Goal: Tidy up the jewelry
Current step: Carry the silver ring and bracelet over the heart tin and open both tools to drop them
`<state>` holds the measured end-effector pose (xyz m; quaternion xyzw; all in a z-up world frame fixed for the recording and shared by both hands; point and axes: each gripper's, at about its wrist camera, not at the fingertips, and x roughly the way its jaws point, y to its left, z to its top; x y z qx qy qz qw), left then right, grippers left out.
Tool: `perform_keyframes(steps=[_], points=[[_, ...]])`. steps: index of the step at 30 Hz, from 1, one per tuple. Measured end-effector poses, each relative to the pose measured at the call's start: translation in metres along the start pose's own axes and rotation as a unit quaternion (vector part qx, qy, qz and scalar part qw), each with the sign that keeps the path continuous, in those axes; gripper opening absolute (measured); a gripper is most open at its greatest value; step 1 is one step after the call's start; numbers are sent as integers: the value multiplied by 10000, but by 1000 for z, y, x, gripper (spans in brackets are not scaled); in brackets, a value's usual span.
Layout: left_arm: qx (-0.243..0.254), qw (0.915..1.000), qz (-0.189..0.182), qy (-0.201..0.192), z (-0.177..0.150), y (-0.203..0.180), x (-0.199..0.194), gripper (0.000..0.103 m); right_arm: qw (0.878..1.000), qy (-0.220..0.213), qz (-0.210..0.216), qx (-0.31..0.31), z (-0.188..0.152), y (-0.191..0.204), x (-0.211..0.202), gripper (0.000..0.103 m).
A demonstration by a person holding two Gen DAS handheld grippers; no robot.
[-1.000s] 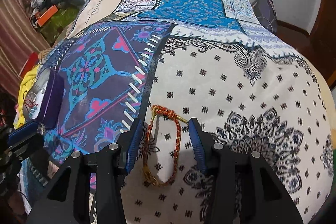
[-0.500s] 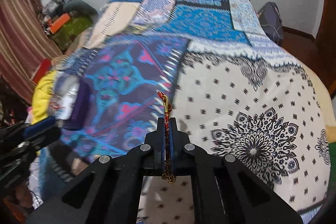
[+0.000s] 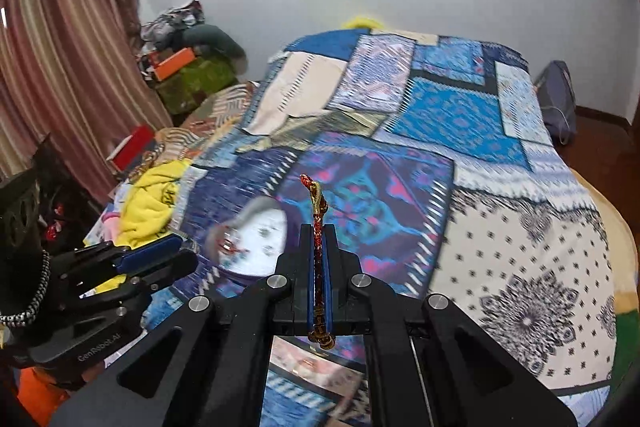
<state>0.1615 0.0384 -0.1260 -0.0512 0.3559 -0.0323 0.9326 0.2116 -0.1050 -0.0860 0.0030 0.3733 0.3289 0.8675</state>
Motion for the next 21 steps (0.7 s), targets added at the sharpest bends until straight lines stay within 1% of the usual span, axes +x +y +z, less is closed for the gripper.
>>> perform_keyframes(steps=[6, 11, 16, 21], points=[[-94, 9996, 217, -134, 3, 24, -9, 20, 9997, -44, 222, -94, 10, 22, 11, 3], [-253, 9992, 305, -43, -5, 44, -1, 20, 9992, 59, 340, -196, 14, 36, 27, 3], [-400, 9989, 208, 113, -14, 55, 12, 20, 9985, 291, 409, -195, 11, 41, 49, 3], [-374, 9989, 102, 254, -18, 57, 28, 20, 9973, 561, 445, -184, 5, 43, 71, 3]])
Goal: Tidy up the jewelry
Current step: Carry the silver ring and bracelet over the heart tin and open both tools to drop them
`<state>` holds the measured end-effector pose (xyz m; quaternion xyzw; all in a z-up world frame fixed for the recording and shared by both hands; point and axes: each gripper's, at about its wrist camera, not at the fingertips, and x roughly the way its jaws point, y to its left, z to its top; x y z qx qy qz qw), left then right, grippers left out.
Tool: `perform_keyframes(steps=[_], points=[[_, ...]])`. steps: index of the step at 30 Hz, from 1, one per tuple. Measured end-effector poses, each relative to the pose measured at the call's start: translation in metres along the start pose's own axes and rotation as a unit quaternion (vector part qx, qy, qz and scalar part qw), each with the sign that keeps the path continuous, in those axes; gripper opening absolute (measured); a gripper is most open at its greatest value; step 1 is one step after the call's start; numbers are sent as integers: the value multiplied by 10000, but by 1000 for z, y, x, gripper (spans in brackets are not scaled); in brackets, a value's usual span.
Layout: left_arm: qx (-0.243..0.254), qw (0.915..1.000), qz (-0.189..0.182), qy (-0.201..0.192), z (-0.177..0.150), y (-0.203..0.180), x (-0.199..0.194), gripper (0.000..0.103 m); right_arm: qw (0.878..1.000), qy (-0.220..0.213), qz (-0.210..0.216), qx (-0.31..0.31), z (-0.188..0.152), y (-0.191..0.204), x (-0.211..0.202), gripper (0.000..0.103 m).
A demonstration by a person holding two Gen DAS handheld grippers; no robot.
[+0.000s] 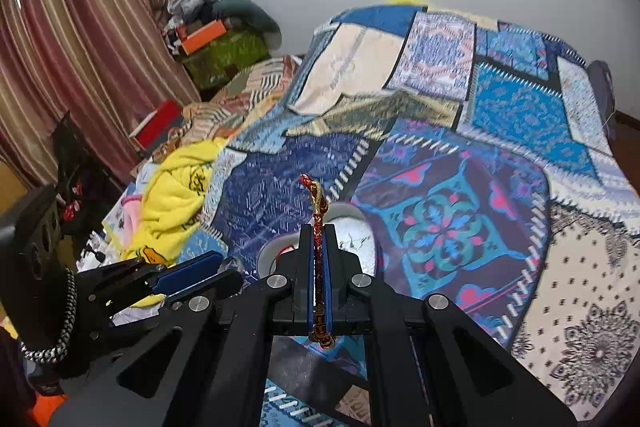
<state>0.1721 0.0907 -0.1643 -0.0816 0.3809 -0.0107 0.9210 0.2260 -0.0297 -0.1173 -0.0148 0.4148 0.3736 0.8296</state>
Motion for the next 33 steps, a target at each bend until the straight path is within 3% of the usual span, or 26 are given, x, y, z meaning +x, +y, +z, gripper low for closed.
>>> perform_keyframes(steps=[10, 24, 33], points=[[154, 9996, -222, 85, 5, -10, 21, 20, 9993, 369, 47, 77, 0, -11, 27, 3], [272, 9991, -174, 263, 8, -19, 39, 20, 9981, 610, 111, 35, 2, -15, 34, 4], [206, 9992, -191, 290, 9, -17, 32, 21, 9989, 468, -36, -23, 4, -11, 17, 12]])
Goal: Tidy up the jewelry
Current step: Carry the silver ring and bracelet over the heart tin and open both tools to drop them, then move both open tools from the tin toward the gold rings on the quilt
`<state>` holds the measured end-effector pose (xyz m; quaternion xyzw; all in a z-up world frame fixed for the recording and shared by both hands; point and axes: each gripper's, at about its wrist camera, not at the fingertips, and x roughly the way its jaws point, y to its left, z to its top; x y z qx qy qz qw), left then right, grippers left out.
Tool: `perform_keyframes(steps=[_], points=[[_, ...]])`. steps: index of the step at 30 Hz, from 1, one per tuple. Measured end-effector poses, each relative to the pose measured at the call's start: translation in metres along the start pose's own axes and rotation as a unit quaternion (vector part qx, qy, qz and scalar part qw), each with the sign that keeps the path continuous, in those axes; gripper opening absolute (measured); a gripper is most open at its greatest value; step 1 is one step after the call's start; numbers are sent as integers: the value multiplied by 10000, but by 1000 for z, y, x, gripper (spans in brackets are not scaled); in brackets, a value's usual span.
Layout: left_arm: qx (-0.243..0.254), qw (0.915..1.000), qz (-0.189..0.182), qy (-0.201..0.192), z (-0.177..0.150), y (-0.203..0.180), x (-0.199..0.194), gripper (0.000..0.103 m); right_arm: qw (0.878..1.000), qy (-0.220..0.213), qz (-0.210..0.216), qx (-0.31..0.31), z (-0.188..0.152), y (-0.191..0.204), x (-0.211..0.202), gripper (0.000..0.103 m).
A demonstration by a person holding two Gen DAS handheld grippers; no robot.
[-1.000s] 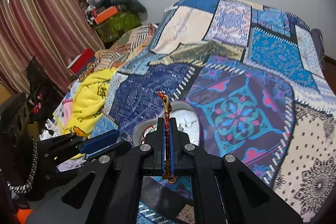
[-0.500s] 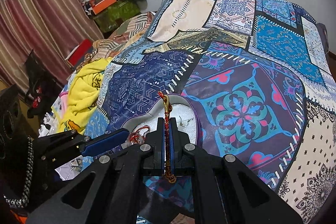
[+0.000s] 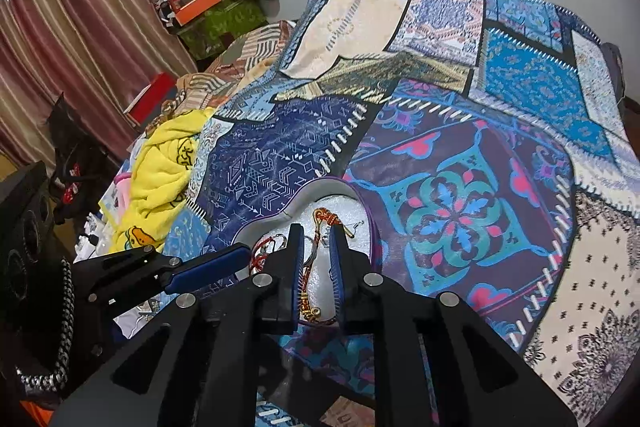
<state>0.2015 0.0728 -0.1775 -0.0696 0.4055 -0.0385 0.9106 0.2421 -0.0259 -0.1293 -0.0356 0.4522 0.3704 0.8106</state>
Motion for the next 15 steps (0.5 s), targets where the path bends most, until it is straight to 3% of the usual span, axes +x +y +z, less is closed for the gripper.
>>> perform_keyframes(steps=[15], points=[[54, 9993, 137, -355, 0, -15, -59, 24, 9975, -488, -478, -174, -22, 10, -71, 13]])
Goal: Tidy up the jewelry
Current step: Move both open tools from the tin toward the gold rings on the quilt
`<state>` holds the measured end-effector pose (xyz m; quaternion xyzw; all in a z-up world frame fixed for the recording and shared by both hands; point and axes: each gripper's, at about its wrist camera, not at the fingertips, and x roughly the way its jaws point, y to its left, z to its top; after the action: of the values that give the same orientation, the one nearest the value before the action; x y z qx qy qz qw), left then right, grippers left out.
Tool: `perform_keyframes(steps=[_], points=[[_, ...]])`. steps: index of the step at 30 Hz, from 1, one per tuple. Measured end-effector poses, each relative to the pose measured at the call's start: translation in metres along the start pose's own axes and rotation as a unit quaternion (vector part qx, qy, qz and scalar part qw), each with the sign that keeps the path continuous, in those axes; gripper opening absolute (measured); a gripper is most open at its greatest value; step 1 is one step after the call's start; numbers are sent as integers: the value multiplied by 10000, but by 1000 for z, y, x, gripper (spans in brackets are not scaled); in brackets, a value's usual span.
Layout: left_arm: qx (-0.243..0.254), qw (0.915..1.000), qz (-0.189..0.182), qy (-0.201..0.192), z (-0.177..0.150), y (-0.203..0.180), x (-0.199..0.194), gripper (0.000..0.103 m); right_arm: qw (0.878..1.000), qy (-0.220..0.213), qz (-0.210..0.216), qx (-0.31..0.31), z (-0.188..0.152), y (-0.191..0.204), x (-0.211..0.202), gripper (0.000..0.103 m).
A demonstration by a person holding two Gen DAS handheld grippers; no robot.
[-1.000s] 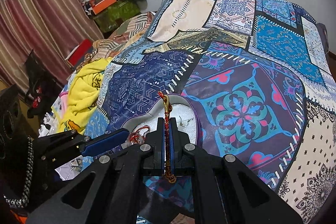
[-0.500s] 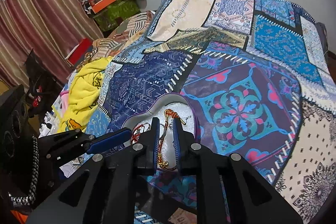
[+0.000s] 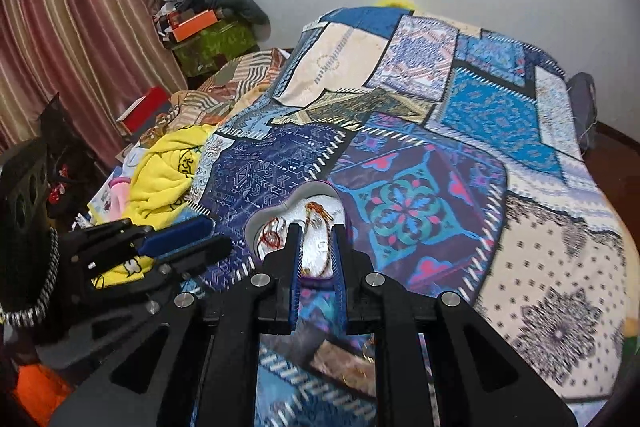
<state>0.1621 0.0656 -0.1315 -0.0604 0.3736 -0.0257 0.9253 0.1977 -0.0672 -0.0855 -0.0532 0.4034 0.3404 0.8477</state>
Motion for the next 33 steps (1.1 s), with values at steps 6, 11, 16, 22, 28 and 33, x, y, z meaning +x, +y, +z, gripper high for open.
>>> perform_keyframes(steps=[6, 11, 16, 22, 28, 33], points=[[82, 9999, -78, -95, -8, -14, -20, 27, 9993, -136, -335, -63, -14, -6, -25, 13], [173, 9996, -210, 53, -19, -29, -21, 27, 9985, -182, -505, 123, -28, -21, -38, 35], [217, 9981, -433, 370, -32, -44, -8, 29, 9968, -132, -721, 304, -48, -38, -47, 39], [321, 9932, -702, 869, -50, -68, 22, 31, 9940, 103, -922, 573, -77, -60, -48, 39], [405, 9869, -900, 1275, -62, -85, 53, 31, 9913, 378, -946, 831, -103, -77, -43, 39], [483, 9850, -930, 1370, -64, -94, 71, 31, 9911, 474, -899, 856, -109, -79, -39, 39]])
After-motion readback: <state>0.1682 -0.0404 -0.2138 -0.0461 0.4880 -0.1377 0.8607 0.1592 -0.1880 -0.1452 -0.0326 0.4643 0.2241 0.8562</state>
